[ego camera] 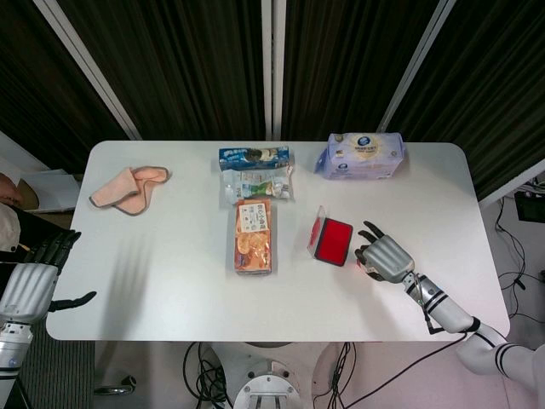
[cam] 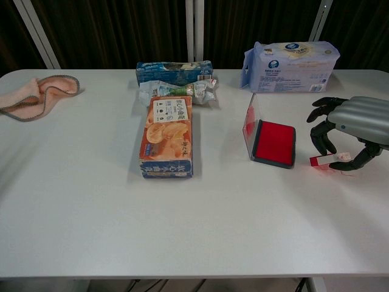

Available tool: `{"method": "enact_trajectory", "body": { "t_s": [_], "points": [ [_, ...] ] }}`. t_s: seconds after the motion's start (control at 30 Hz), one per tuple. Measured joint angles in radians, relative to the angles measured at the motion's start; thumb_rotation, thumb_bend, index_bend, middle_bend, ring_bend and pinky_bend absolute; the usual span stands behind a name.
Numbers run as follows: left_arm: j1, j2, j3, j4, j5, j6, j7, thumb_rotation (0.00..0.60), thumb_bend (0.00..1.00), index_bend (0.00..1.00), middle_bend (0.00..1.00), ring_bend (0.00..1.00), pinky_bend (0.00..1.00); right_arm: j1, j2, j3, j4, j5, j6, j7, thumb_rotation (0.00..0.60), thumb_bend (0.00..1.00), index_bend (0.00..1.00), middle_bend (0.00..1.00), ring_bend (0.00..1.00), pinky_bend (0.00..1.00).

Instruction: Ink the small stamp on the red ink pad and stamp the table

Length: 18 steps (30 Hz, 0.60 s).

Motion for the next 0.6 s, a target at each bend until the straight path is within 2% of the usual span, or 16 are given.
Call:
{"method": "enact_trajectory", "body": {
  "t_s": [0.23,0.43,0.6],
  "points": [
    [0.003,0.002,0.002,0.000,0.005,0.007,-0.013,0.444,0.01,0.01,0.07,0.08,0.18,-0.003,0.014,0.010,-0.019,-0.002,0.036,0.009,0.600,0.38,0.71,0.60,0.19,0.00],
    [0.004,0.002,0.001,0.005,0.010,0.014,-0.029,0.441,0.01,0.01,0.07,0.08,0.18,-0.005,0.056,0.036,-0.080,-0.001,0.088,0.017,0.600,0.38,0.71,0.61,0.20,0.00],
    [0.004,0.000,0.000,0.008,0.012,0.015,-0.032,0.447,0.01,0.01,0.07,0.08,0.18,0.006,0.074,0.063,-0.125,0.029,0.069,0.032,0.600,0.38,0.72,0.61,0.20,0.00]
  ]
}}
